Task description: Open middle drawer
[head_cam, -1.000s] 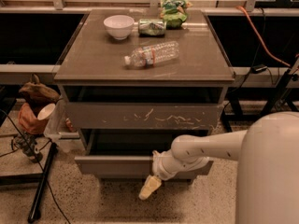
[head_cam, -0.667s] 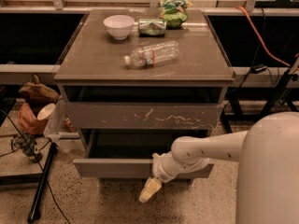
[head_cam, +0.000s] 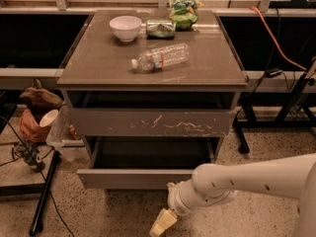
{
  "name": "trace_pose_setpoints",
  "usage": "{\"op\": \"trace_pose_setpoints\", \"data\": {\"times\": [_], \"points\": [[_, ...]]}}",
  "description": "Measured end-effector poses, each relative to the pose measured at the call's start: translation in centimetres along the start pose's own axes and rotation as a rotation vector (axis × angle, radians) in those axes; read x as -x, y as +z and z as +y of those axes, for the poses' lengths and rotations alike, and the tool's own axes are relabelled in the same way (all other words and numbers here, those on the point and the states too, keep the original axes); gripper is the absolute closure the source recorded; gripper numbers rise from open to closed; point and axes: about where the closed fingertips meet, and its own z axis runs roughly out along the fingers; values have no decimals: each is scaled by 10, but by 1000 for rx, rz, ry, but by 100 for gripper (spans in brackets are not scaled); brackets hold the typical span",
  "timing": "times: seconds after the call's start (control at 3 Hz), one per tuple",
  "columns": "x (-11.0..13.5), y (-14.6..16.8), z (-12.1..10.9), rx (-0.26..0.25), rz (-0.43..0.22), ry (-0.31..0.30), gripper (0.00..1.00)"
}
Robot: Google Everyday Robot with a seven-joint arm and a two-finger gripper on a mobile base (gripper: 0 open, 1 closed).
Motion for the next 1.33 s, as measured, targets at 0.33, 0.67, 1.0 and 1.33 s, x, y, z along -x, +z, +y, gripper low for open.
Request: {"op": "trace_pose_setpoints", "data": {"times": [0.33, 0.67, 1.0, 1.33], "points": [[-5, 1, 6, 9, 6, 2, 0], [0, -4, -3, -12, 5, -15, 0], [10, -3, -26, -22, 2, -50, 0], [22, -1, -54, -39, -4, -76, 0]]}}
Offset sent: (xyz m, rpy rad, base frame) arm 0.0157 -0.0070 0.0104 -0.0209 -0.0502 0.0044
